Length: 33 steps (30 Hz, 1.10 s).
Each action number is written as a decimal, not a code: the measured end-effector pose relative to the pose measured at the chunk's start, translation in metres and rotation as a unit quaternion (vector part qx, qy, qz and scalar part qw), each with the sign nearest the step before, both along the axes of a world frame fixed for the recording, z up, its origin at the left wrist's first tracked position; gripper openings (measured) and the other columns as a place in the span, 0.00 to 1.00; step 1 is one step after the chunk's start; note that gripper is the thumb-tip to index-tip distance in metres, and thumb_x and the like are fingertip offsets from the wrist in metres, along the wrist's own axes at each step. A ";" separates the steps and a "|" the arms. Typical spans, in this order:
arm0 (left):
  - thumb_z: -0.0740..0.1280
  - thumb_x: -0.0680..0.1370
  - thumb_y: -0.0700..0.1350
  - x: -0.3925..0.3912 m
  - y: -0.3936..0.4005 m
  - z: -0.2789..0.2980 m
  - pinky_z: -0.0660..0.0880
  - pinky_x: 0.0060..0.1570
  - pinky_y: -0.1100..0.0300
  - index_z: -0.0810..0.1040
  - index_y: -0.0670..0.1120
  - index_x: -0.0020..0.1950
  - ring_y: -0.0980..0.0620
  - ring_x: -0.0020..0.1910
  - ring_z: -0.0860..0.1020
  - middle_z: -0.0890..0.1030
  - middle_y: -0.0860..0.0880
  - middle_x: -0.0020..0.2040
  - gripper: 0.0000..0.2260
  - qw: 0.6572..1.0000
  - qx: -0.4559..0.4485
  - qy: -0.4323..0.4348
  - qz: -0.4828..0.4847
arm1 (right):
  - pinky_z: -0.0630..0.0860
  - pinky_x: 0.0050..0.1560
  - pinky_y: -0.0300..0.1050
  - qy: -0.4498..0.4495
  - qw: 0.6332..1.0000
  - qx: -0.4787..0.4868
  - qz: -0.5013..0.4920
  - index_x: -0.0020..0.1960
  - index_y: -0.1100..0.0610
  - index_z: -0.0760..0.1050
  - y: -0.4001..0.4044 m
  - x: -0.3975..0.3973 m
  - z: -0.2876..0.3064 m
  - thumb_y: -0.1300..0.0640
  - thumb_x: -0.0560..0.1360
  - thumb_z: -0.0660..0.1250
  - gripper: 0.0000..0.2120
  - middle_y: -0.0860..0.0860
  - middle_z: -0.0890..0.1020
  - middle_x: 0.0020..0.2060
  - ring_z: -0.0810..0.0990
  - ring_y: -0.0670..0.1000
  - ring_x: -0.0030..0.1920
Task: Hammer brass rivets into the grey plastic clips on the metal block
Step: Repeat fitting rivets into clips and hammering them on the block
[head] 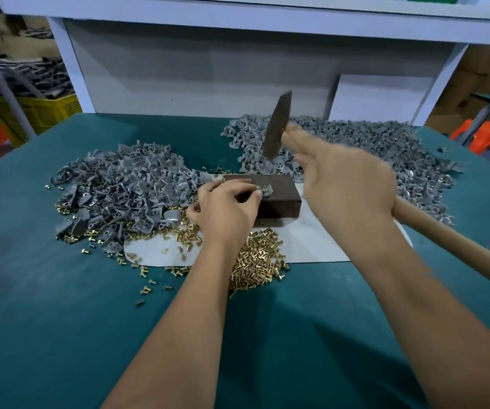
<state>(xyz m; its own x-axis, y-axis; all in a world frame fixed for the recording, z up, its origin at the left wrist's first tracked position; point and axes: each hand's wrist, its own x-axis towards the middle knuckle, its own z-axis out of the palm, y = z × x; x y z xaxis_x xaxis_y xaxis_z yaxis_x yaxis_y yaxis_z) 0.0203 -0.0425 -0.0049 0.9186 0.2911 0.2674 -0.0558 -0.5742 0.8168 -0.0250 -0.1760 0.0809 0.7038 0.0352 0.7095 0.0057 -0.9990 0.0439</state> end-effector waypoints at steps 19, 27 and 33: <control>0.69 0.77 0.56 -0.005 0.002 0.005 0.52 0.62 0.51 0.82 0.61 0.47 0.58 0.68 0.61 0.74 0.68 0.49 0.03 1.000 0.004 0.013 -0.013 | 0.61 0.28 0.42 0.086 0.983 0.163 0.006 0.71 0.33 0.60 -0.023 0.028 -0.016 0.48 0.82 0.54 0.19 0.52 0.83 0.47 0.79 0.58 0.40; 0.70 0.77 0.50 -0.006 0.003 0.013 0.49 0.65 0.56 0.80 0.59 0.41 0.59 0.70 0.60 0.74 0.70 0.47 0.06 0.996 -0.061 -0.036 -0.046 | 0.66 0.37 0.46 0.159 0.957 0.226 -0.087 0.65 0.46 0.71 -0.050 0.036 -0.062 0.48 0.82 0.55 0.14 0.55 0.82 0.49 0.80 0.61 0.48; 0.70 0.77 0.47 -0.010 0.004 0.014 0.51 0.66 0.53 0.82 0.56 0.40 0.58 0.70 0.62 0.80 0.67 0.50 0.06 0.990 -0.100 -0.061 -0.084 | 0.67 0.37 0.45 0.193 0.962 0.162 -0.105 0.51 0.55 0.78 -0.044 0.034 -0.071 0.51 0.80 0.56 0.14 0.54 0.76 0.39 0.74 0.59 0.40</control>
